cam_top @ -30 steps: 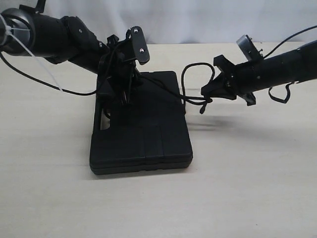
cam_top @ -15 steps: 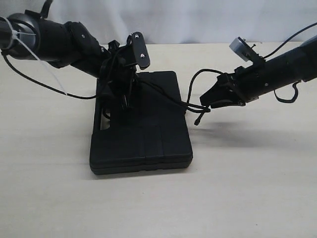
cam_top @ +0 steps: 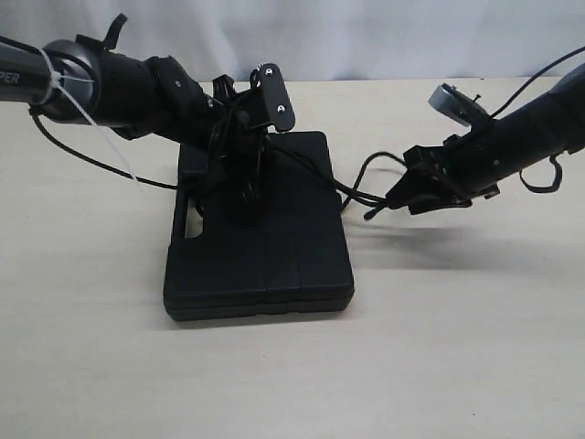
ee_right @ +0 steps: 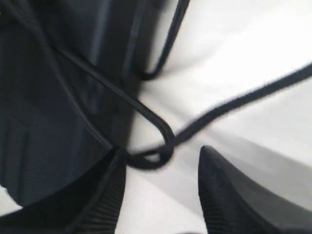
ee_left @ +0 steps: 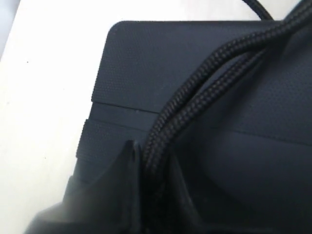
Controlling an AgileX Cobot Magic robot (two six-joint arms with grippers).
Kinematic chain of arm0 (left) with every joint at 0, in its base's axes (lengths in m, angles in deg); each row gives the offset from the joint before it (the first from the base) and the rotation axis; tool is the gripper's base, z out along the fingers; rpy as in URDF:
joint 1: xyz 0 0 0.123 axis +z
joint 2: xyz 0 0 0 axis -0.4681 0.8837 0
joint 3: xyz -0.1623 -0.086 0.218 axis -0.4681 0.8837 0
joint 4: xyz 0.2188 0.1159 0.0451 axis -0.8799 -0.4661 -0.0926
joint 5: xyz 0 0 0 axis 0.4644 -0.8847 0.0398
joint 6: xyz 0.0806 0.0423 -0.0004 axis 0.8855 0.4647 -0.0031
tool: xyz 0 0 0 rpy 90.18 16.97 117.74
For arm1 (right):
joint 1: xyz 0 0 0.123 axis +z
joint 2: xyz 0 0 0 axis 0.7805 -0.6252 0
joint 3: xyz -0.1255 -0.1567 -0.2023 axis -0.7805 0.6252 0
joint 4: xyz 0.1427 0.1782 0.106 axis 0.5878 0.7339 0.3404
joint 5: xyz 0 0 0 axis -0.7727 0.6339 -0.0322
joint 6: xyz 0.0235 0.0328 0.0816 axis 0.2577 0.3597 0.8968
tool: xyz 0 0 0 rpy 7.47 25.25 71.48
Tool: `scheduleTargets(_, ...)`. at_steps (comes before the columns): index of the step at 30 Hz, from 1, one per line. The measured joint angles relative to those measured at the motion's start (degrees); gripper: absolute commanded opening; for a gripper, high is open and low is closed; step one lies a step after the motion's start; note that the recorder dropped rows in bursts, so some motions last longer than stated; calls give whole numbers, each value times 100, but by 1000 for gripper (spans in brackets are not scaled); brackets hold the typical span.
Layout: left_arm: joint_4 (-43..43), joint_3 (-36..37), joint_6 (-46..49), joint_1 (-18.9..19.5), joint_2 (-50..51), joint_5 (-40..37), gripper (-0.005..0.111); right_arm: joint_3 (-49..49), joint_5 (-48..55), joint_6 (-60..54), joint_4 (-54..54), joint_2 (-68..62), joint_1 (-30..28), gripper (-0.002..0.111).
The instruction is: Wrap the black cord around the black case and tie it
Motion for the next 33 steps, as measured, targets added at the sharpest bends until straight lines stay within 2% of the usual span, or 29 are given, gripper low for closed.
scheduleTargets(4,0,0,-113,-10,22,80,0,0,33,442,-329,23,0,45)
scheduleTargets(12,0,0,-147,-10,27,93,0,15,288,618,-372,472,25,45)
scheduleTargets(18,0,0,-147,-10,27,93,0,659,-149,1014,-39,755,459,45)
scheduleTargets(23,0,0,-147,-10,27,93,0,1459,-683,652,1222,777,530,45)
scheduleTargets(29,0,0,-147,-10,27,81,0,2339,-950,-1286,4229,777,530,45)
scheduleTargets(33,0,0,-147,-10,27,81,0,2489,-1268,-1722,4815,777,530,45)
